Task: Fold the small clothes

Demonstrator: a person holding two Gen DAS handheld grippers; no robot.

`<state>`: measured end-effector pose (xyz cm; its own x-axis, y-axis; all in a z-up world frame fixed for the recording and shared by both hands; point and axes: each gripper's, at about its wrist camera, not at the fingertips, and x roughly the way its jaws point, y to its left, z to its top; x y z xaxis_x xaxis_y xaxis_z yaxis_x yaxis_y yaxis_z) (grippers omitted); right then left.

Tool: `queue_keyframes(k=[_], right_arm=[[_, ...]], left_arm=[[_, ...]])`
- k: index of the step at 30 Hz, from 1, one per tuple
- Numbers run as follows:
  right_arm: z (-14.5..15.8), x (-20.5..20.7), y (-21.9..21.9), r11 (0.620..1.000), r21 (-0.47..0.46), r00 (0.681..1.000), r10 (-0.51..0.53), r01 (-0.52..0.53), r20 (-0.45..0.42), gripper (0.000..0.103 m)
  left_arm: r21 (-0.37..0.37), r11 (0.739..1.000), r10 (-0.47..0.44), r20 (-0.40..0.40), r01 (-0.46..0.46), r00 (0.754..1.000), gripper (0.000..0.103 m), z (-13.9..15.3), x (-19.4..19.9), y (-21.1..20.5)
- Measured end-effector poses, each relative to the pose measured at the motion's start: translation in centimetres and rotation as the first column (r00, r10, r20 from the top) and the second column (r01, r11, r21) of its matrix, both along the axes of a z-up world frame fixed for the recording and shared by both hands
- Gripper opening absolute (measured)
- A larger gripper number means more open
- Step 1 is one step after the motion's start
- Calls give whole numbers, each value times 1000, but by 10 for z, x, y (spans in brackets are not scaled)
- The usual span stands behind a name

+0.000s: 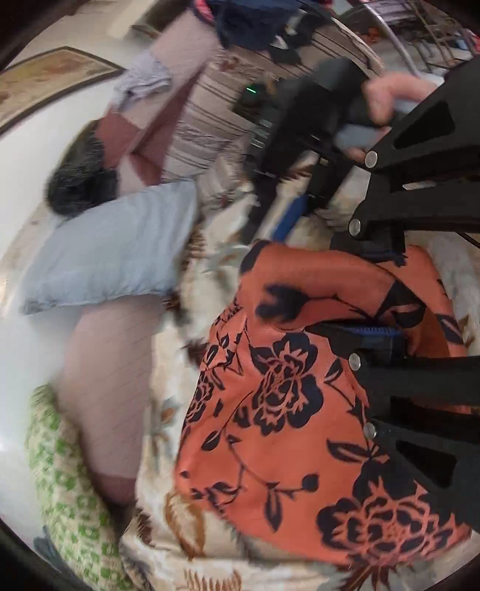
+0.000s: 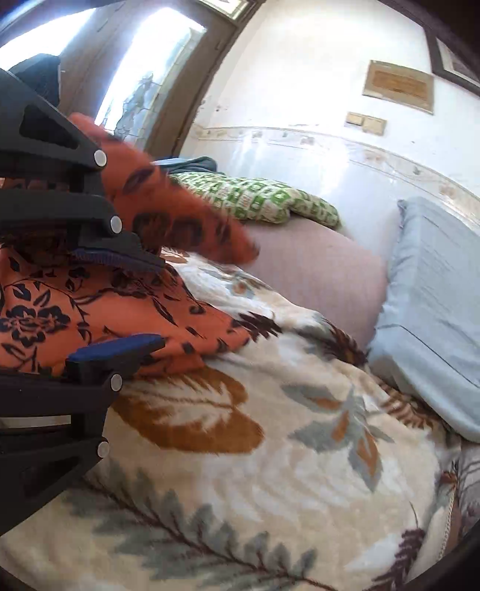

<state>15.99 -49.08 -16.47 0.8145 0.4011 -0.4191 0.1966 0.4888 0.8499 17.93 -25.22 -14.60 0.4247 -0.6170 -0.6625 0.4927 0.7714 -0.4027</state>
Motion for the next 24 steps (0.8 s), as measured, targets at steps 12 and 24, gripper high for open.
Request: queue_keyframes(k=[12,24], right_arm=[[22,13,15,989,-35,988,143,-141,51,60],[37,5,119,911,-240,942,331,-335,-61,60]], left_arm=[[-58,998,27,184,-16,983,77,57,-33,87],[245,941,183,217,-235,959,76,-6,6,133]])
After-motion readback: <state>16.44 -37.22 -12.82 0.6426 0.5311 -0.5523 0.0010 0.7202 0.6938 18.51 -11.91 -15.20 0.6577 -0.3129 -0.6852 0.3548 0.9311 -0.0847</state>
